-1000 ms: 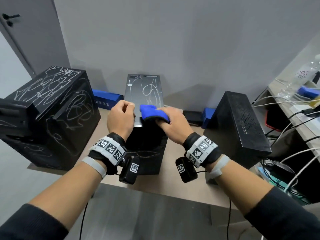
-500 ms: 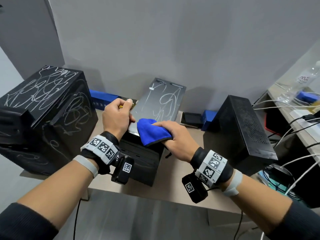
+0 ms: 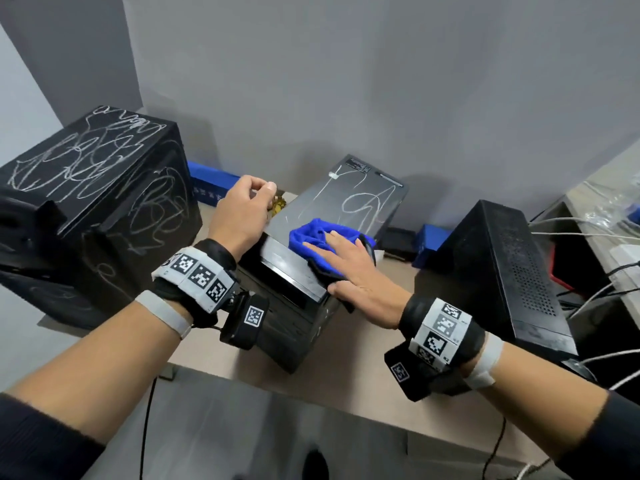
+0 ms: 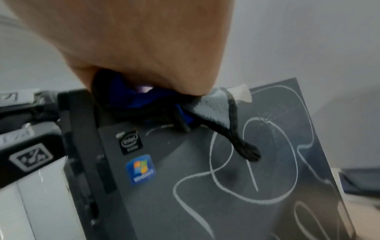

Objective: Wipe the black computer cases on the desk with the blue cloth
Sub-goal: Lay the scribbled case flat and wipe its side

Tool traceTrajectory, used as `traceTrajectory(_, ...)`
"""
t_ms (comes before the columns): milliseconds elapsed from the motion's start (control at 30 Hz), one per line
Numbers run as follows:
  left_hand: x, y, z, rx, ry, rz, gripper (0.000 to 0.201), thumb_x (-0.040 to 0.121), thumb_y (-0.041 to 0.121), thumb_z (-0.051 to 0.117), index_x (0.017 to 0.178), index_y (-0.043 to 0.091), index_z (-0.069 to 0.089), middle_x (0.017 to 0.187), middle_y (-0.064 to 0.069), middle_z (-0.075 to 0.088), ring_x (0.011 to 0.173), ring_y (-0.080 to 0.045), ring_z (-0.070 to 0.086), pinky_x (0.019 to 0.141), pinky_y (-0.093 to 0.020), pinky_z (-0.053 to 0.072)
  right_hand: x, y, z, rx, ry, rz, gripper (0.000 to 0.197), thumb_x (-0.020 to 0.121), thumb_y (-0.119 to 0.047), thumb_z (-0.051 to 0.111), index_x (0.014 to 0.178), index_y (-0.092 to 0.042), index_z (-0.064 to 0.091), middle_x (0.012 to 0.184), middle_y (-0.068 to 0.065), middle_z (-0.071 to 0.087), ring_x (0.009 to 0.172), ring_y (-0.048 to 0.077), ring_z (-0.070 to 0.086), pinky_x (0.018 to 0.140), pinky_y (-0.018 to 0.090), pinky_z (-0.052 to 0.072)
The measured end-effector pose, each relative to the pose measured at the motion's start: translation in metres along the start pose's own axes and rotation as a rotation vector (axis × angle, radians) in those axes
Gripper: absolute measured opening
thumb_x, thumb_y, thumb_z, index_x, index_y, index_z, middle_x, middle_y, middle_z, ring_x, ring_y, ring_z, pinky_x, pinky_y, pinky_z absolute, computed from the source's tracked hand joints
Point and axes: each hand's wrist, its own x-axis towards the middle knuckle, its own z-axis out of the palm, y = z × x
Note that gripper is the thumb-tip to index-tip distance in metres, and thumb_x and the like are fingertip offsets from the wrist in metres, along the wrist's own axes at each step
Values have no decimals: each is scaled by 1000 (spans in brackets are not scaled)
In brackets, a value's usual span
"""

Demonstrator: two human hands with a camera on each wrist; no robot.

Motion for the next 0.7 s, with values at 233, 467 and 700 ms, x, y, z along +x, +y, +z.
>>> traceTrajectory(233, -6, 0, 10, 364, 68, 12, 52, 97, 64, 30, 125, 26, 52, 116, 3, 64, 110, -25, 58, 92, -42, 43, 31, 68, -32, -286, 97, 6, 60, 94, -35, 22, 151, -23, 33, 146, 14, 41, 136, 30, 31, 114, 38, 15)
traceTrajectory(467, -11, 6, 11, 314, 182, 1, 52, 103, 58, 23, 130, 24, 50, 129, -2, 60, 120, -30, 51, 101, -48, 37, 66, 66, -38, -349, -14, 169, 73, 80, -53, 19, 152, -41, 22, 163, 11, 12, 151, 26, 4, 120, 48, 2)
traceTrajectory(700, -17, 5, 9, 257, 205, -14, 60, 103, 60, 17, 139, 21, 44, 138, -2, 54, 126, -28, 45, 104, -47, 34, 10, 23, -43, 42, -296, -42, 72, 85, -31, 24, 154, -15, 15, 163, -2, 8, 148, 2, 1, 121, 27, -9)
